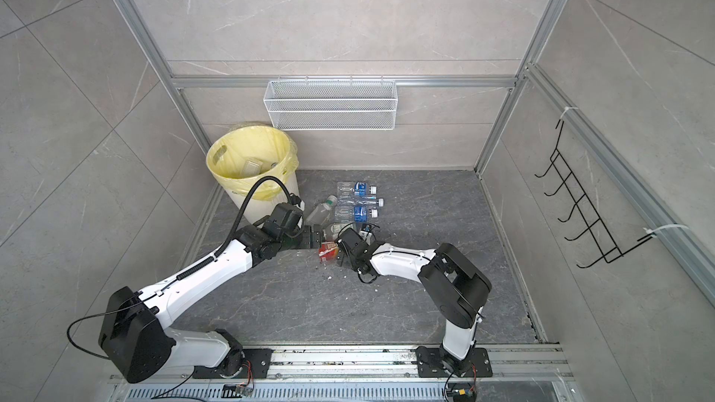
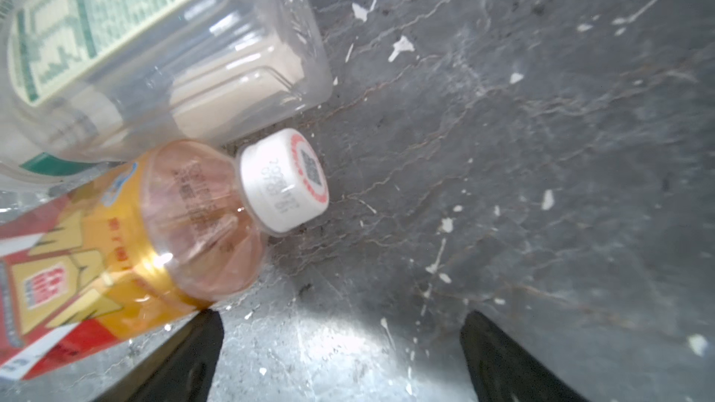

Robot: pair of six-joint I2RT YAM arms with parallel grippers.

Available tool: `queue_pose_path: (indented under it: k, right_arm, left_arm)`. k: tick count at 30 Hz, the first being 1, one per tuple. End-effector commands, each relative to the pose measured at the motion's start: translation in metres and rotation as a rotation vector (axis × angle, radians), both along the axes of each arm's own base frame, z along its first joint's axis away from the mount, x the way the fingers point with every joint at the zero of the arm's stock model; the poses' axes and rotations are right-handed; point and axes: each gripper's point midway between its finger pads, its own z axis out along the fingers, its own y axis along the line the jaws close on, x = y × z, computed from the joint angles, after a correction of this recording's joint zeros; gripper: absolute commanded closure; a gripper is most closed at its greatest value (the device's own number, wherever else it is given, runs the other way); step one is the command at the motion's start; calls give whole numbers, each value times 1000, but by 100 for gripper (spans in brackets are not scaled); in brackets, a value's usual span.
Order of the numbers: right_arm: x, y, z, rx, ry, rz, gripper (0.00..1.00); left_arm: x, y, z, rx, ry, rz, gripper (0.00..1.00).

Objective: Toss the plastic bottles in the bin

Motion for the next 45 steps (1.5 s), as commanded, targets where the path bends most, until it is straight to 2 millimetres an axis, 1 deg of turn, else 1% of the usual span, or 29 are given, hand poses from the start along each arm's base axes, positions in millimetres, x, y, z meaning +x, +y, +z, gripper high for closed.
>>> queue_pose_path:
  k: [1, 8, 11, 15, 19, 23, 27, 30, 33, 36, 40, 42, 45]
  right_arm:
    - [1, -7, 14, -14, -24, 10, 0]
    - [2, -9, 34, 24, -54, 6, 0]
    - [7, -5, 37, 68, -46, 2, 0]
    - [15, 11, 37, 120, -30, 9, 0]
    - [20, 34, 34, 207, 4, 12, 0]
    - [22, 46, 31, 264, 17, 6, 0]
    - [25, 62, 28, 314, 39, 11, 0]
    - [25, 73, 27, 322, 41, 18, 0]
    - [25, 80, 20, 329, 54, 21, 0]
    - [26, 82, 13, 324, 63, 22, 1]
    - [24, 77, 6, 302, 67, 14, 7]
    - [24, 69, 4, 272, 60, 10, 10]
    - [20, 57, 5, 234, 52, 9, 12]
  left_arm:
    - [7, -7, 16, -45, -16, 0, 0]
    - [9, -7, 15, -64, 0, 7, 0]
    - [11, -7, 11, -75, 19, 15, 0]
    - [13, -5, 6, -88, 46, 27, 0]
    - [14, -1, 6, -89, 47, 40, 0]
    - [15, 1, 8, -95, 44, 45, 0]
    - [17, 3, 10, -106, 45, 52, 0]
    - [18, 6, 12, -112, 43, 62, 0]
    - [19, 7, 15, -116, 36, 64, 0]
    - [19, 8, 16, -119, 34, 66, 0]
    - [18, 8, 17, -121, 31, 65, 0]
    - [18, 8, 17, -123, 31, 64, 0]
    - [18, 7, 19, -125, 28, 62, 0]
